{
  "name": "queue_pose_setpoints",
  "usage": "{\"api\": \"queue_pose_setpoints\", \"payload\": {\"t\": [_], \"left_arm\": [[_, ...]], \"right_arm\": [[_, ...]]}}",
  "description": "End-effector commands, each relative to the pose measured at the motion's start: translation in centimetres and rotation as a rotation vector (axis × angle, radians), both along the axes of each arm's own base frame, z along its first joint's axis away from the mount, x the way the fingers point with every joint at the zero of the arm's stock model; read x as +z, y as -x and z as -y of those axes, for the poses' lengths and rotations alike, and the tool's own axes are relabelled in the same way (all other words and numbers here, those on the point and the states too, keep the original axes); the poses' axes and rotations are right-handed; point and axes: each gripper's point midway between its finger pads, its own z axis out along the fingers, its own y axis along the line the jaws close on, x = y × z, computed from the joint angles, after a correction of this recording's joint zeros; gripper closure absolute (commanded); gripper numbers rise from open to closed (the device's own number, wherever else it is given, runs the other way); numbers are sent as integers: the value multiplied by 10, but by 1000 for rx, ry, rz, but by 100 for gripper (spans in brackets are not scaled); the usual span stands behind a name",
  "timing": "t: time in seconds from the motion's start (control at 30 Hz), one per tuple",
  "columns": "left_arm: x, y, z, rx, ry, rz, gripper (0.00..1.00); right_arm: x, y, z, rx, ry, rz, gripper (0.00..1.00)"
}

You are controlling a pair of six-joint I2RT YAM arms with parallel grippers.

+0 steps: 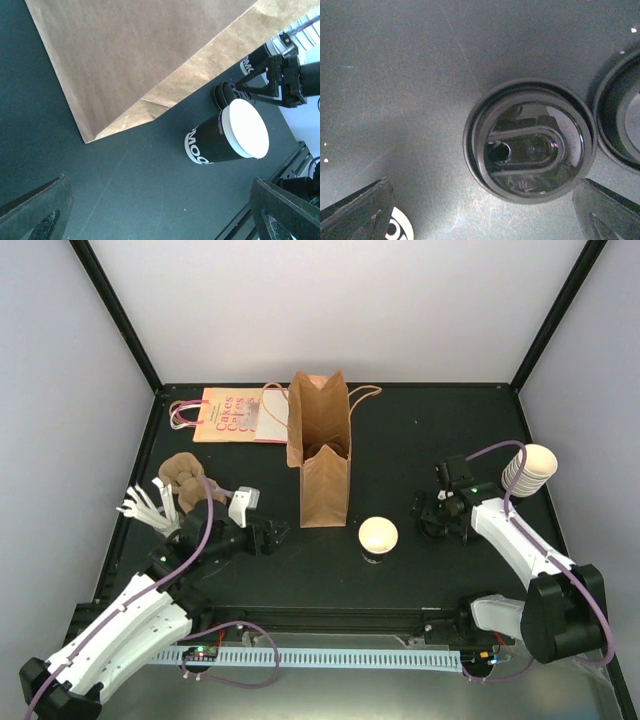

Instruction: Pack the takeout coffee

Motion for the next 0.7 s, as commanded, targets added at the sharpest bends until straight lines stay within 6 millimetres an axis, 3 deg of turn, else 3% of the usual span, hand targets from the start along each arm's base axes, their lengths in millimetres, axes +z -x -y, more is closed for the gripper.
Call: {"api": "queue_pose_setpoints", "payload": {"t": [0.0,0.23,0.67], "left_arm": [[4,0,7,-39,33,28,1],[4,-2,10,-55,26,36,1],[2,-2,13,-66,26,29,1]], "right_arm": [[-3,-14,3,-16,-22,31,0],[-15,-18,21,-74,-50,24,1],[-37,-16,29,-96,-24,-27,5]]}}
